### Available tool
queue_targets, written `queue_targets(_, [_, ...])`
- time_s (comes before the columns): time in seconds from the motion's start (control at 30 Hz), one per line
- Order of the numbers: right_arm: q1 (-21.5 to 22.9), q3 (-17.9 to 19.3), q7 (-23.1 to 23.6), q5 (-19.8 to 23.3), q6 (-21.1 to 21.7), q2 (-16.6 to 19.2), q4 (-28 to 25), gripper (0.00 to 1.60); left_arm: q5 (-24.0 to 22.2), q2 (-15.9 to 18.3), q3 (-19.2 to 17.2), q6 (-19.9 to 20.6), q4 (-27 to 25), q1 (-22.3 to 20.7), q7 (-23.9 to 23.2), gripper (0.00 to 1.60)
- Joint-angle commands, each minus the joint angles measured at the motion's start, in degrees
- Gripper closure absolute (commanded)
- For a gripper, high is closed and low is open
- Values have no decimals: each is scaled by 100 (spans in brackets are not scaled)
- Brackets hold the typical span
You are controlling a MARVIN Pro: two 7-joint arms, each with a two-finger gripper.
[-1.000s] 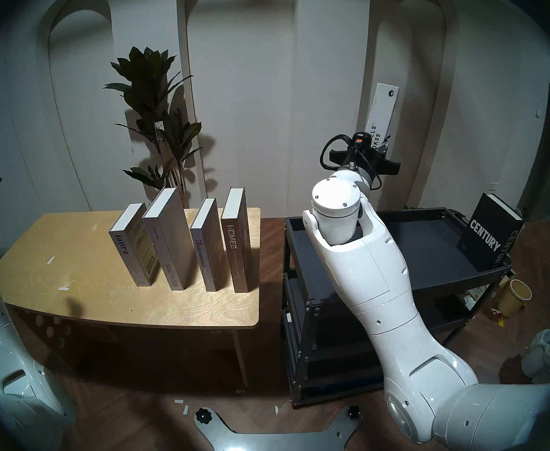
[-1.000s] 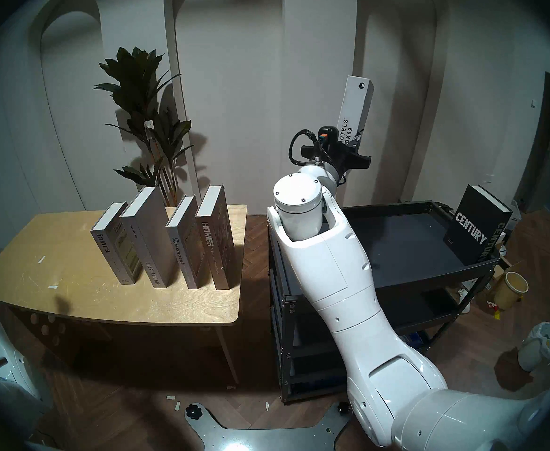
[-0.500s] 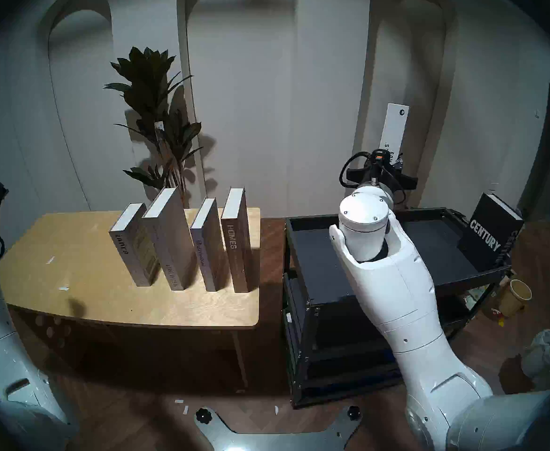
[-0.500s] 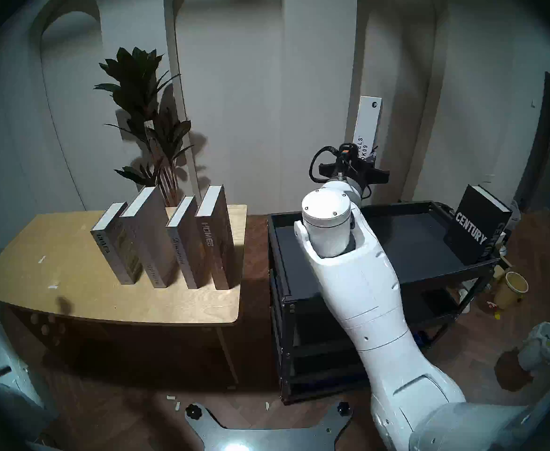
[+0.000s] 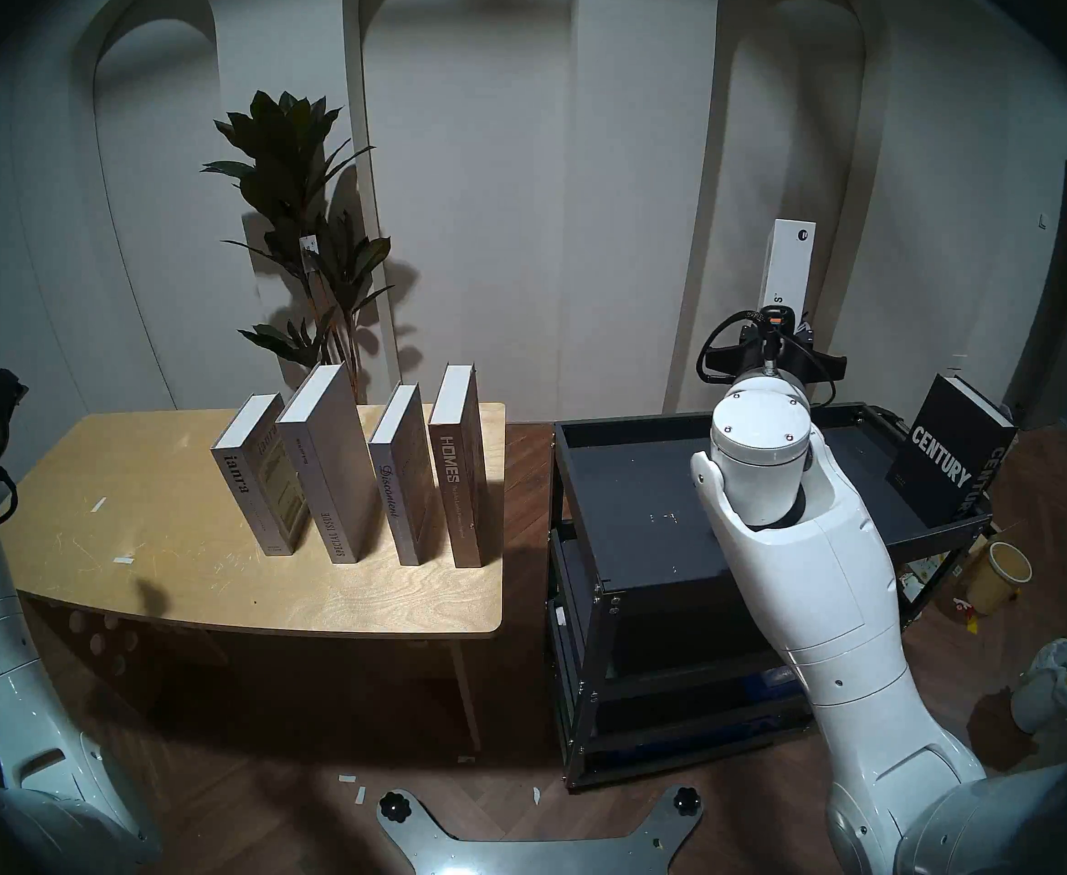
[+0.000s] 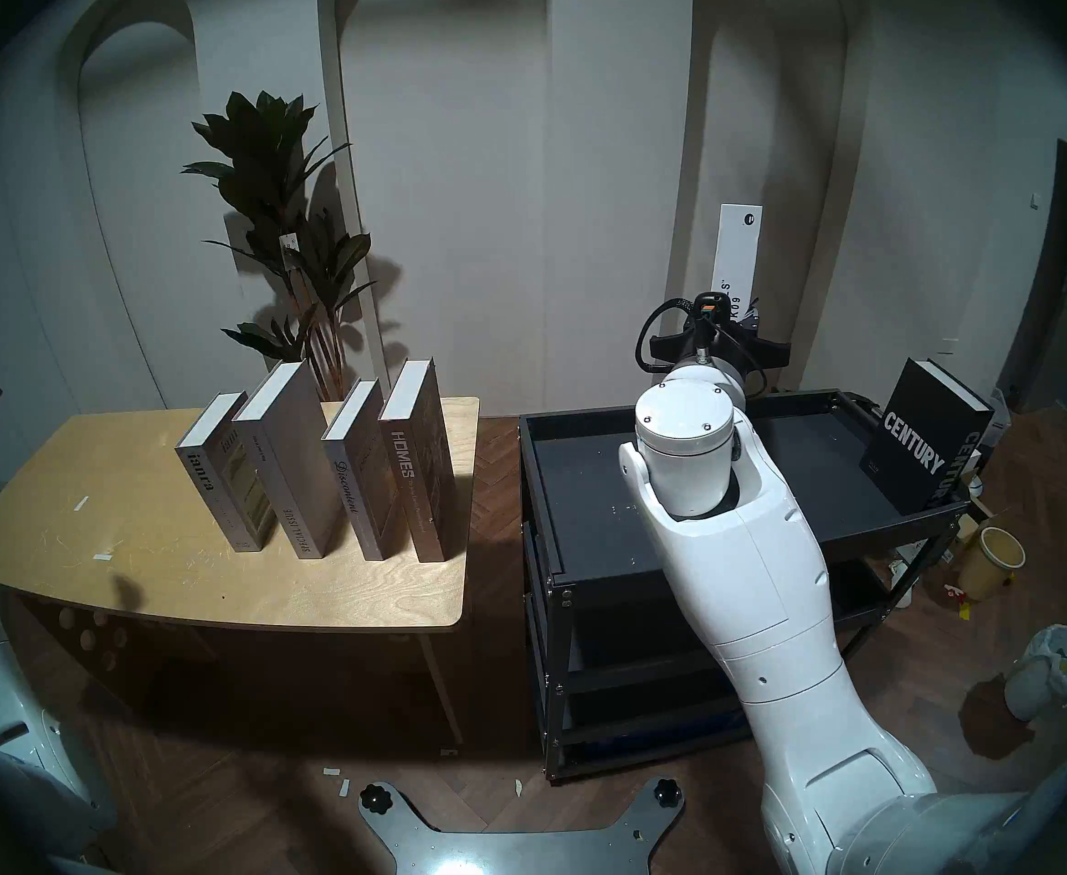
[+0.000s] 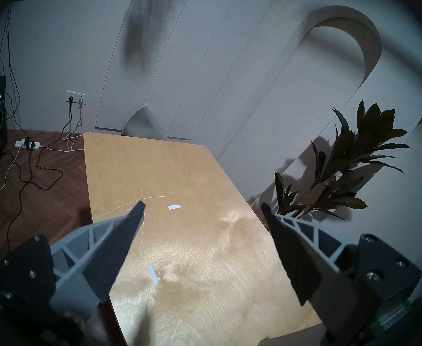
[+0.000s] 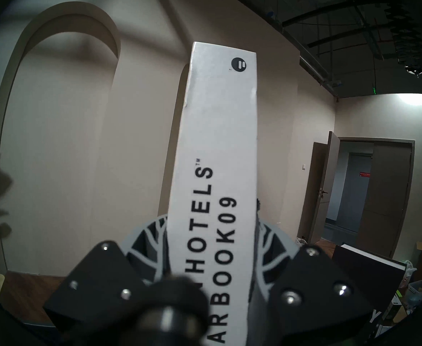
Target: Move the books from the display table onto the shelf, standing them upright with spines facing out and tallest at one end
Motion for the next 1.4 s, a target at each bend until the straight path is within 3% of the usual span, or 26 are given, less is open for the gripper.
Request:
queue_targets(0.0, [-219, 255, 298, 88, 150, 459, -463, 160, 33, -24, 10, -5, -128, 49, -4, 0])
queue_targets(0.67, [-948, 1146, 1350, 599, 815, 1481, -1238, 160, 130, -212, 87, 26, -303, 299, -80, 0])
queue_targets(1.37, [-1663, 2197, 2426, 1089, 1472, 2352, -1516, 160, 221, -397, 368, -49, -613, 459, -28, 0])
